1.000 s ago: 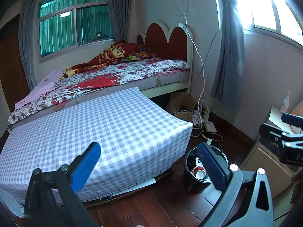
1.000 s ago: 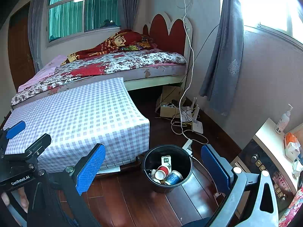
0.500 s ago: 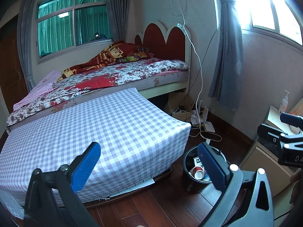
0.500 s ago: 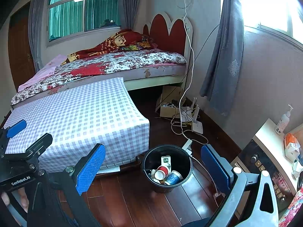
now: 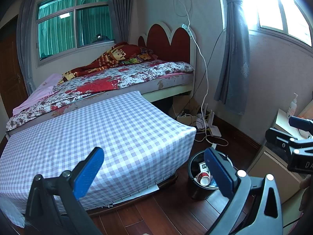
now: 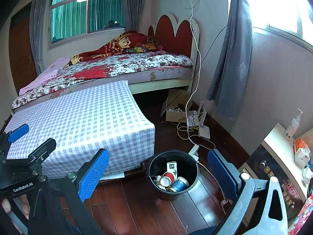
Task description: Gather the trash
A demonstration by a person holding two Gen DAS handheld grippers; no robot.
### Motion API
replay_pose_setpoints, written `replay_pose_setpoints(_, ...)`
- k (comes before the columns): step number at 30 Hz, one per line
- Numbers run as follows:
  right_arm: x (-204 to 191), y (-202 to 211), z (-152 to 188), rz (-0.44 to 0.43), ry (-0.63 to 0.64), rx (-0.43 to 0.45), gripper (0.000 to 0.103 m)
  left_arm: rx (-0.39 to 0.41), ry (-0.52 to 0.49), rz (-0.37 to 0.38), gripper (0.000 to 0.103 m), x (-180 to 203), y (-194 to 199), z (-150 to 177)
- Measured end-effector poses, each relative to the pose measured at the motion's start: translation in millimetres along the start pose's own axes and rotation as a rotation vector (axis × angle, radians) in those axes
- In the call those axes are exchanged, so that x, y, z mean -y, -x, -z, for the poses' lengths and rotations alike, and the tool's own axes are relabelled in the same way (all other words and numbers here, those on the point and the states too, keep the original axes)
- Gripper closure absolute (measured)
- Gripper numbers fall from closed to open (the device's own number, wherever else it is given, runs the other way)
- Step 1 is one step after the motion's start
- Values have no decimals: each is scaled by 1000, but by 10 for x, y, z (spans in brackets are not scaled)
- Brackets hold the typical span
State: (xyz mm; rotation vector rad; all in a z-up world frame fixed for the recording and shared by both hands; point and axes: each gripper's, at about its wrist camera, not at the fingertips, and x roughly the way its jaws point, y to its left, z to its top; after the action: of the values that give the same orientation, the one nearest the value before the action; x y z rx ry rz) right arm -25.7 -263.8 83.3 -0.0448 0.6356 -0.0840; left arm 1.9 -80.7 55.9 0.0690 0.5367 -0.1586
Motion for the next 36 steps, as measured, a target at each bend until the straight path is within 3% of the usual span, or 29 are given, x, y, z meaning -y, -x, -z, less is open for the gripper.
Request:
replay_pose_setpoints(19, -1, -7, 18, -1, 0, -2, 1, 0, -1, 1, 1, 3, 5, 4)
replay_pose_setpoints(36, -28, -45, 77, 0, -5, -13, 1, -27, -53, 53, 1, -42, -97, 53)
